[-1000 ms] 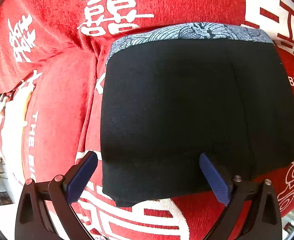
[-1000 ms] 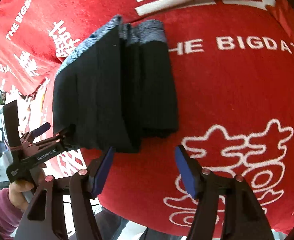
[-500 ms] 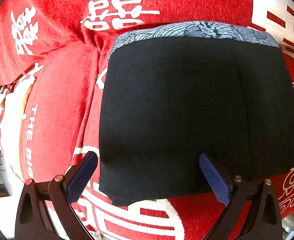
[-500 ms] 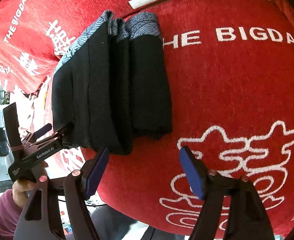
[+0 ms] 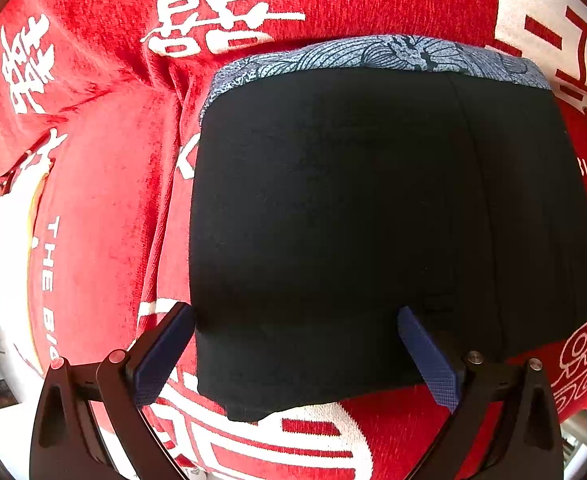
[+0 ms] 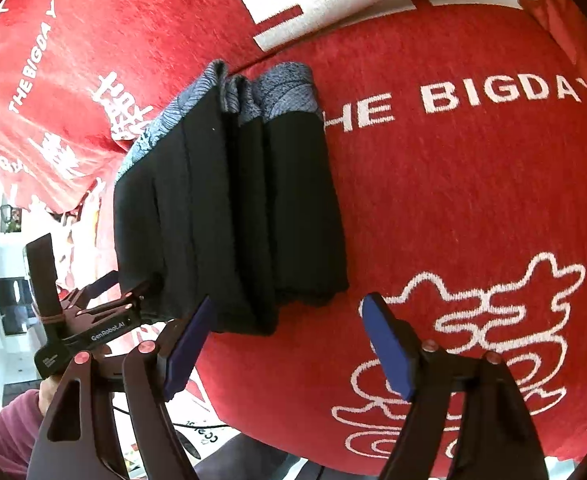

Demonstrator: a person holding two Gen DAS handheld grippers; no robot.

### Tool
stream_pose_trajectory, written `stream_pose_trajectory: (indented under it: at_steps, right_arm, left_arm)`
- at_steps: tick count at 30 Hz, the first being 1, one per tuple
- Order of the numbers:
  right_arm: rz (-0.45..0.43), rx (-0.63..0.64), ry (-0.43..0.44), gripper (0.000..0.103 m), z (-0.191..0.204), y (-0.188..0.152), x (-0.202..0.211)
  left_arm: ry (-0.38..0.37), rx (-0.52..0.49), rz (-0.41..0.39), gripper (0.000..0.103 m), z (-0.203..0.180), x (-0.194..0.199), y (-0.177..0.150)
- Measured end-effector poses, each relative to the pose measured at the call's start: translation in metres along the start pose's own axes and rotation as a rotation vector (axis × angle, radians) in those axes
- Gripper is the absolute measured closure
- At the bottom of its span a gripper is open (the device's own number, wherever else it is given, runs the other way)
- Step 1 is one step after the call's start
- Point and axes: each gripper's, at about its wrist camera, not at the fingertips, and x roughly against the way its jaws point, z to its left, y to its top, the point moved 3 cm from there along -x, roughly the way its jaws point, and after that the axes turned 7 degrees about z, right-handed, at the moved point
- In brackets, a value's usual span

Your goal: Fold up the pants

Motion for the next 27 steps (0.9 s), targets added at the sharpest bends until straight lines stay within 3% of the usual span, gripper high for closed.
stream_pose_trajectory:
  at_steps: [14,21,27]
  right_arm:
    - [-0.011,-0.014,0.011,0.019,-0.005,0.009,0.002]
    - [-0.018,-0.008,0.013,0.014,-0.006,0.017,0.002]
    - [-0.017,0.018,0.008,0.011,-0.002,0.023,0.004]
  left_arm:
    - [-0.019,0.003,0.018,0.001,0.011,-0.005,0.007]
    - [-0.103,0.077,0.045,0.001,0.027,-0.003,0.017]
    - [-0.109,0.044,0.012,0.001,0.034,0.004,0.031]
